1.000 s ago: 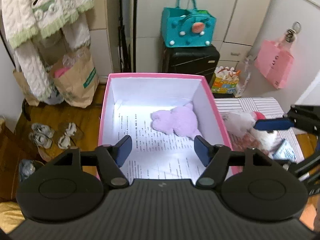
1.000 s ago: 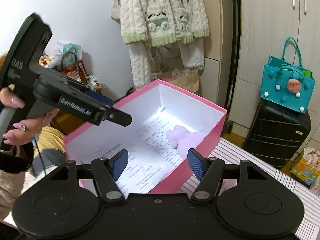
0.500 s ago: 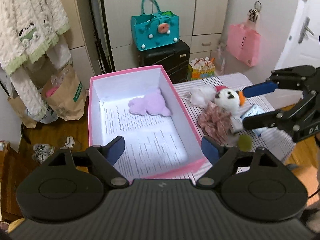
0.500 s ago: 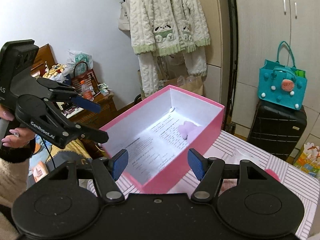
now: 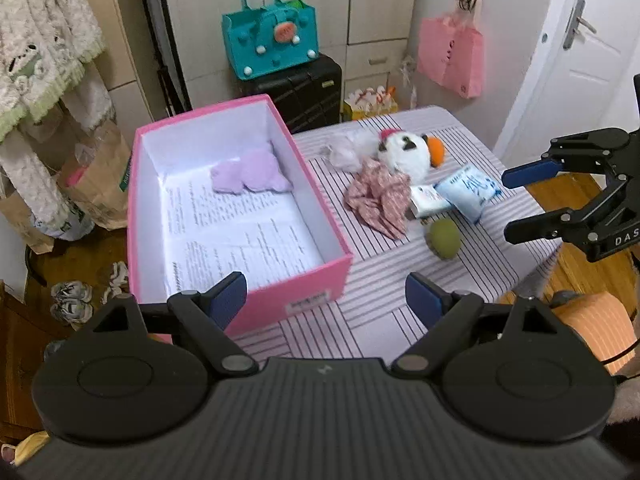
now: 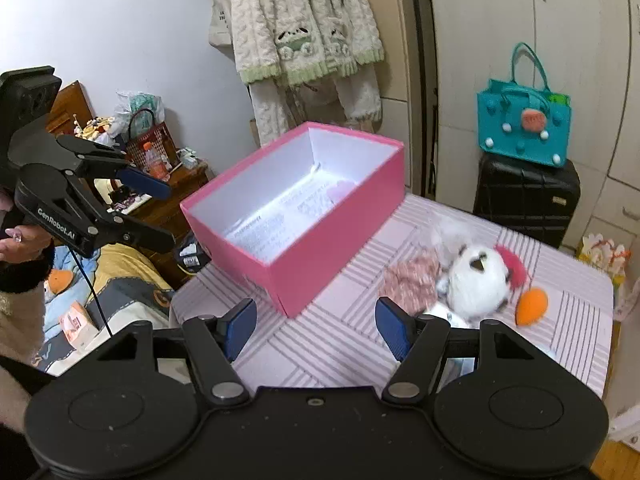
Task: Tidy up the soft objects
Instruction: 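Move the left tool to the green sponge while the right tool approaches the orange sponge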
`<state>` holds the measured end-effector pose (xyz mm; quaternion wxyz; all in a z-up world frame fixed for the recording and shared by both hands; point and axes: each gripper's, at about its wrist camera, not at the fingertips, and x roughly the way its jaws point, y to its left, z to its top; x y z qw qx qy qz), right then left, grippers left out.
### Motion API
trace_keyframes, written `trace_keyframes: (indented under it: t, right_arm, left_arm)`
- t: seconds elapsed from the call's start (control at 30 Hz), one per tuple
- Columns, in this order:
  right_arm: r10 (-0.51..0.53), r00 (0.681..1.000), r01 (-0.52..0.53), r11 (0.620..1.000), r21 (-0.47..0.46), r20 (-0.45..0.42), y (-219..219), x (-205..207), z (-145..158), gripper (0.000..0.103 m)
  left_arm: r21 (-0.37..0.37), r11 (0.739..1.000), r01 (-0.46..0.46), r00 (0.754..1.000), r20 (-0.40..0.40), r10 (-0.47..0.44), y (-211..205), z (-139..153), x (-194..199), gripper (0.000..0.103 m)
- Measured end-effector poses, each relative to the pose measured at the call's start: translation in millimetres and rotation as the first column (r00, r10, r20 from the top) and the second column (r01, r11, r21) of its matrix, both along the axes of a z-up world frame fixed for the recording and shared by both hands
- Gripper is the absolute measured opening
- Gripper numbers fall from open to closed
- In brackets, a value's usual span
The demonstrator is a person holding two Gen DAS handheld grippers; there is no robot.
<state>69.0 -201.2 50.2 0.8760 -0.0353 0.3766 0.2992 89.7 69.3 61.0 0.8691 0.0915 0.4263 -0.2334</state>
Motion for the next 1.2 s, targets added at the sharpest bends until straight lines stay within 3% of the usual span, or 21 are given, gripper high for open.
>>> trace_keyframes:
  t: [0.27,0.4,0.6,0.93,1.07,1.2]
  right_arm:
    - [-0.029,0.998,0.027,0.999,-0.032,-0.056,-6.3,-22.6,-32.1,0.071]
    - [-0.047,0.996,0.044,0.998,-0.042,-0.076,-13.8,-32.7,-46.0,0.071]
    - [-0.097,0.994,0.093,0.993,-0.067,-0.054,-29.7,-42.7,-60.8,0.071]
    - [-0.174,0.985,0.175,0.983,-0.052,0.011,-61.3,-36.0,-91.9,0.071]
    - [-0.209,0.974,0.215,0.974,-0.066,0.087,-71.0,-28.7,-99.1,0.072]
    - [-0.237,0.962,0.238,0.971,0.010,0.136,-90.3,-18.5,-100.7,0.079]
  left_arm:
    - [0.057,0.996,0.066,0.997,-0.031,-0.065,-34.8,-31.5,-7.7,0.088]
    - [0.039,0.992,0.120,0.990,-0.079,-0.116,-47.9,-44.7,-8.7,0.088]
    - [0.029,0.988,0.153,0.987,-0.049,-0.152,-66.9,-60.6,-15.9,0.088]
    - [-0.091,0.985,0.145,0.988,0.058,-0.140,-97.8,-93.6,-10.0,0.088]
    - [-0.152,0.977,0.148,0.988,0.064,-0.140,-111.9,-107.7,-1.7,0.088]
    - [-0.192,0.975,0.116,0.993,0.051,-0.108,-125.6,-126.4,13.6,0.085]
